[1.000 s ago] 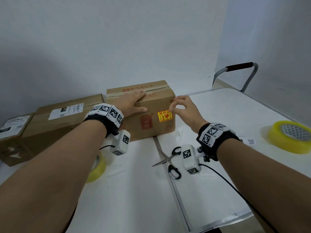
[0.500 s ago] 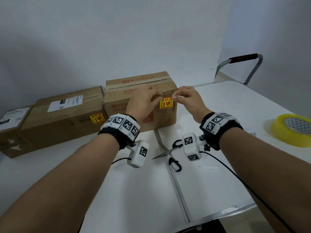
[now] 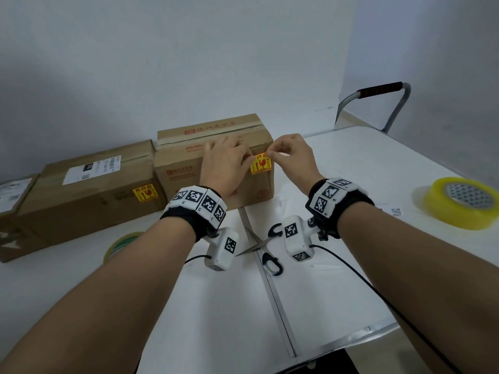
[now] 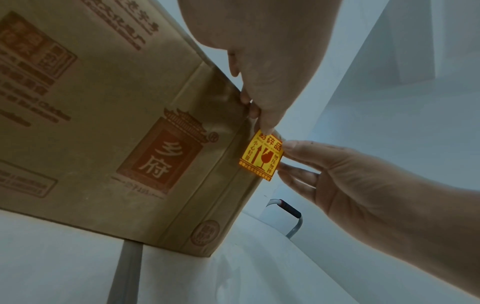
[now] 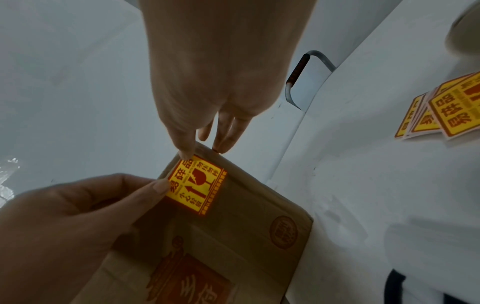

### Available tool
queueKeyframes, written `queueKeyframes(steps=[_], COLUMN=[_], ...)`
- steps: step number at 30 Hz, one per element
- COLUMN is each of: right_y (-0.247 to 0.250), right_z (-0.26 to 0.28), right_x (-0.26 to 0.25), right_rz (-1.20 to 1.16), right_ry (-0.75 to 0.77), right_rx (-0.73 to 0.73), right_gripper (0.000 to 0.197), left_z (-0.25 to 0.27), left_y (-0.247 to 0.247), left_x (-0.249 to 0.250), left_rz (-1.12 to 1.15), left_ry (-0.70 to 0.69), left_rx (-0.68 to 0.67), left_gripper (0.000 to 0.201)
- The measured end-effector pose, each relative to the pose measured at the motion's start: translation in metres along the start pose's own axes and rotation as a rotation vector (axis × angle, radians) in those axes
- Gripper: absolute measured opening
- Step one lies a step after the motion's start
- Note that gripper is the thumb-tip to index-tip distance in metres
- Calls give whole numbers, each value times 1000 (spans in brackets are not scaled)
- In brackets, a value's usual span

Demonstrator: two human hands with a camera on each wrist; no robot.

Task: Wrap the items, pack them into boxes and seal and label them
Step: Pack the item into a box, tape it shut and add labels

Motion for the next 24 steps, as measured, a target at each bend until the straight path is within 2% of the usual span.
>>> queueKeyframes(steps=[7,24], right_y=[-8,-16], right_z=[-5,-11], right_x=[3,3], right_rz=[69,199], right_ry=[37,68], right_rx=[86,110], right_gripper=[3,5], left_z=[-5,-13], left_y=[-2,-2], left_x=[3,1], left_rz=[-37,-88], left_ry=[-16,-41], left_rx=[26,10], left_gripper=[24,23])
Point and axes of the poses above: each hand's wrist, its own z-axis away from the middle knuckle, its own y-axis out of the back of the hand, x = y × z, the point moved 1 cm from there along -z, towards the middle knuckle
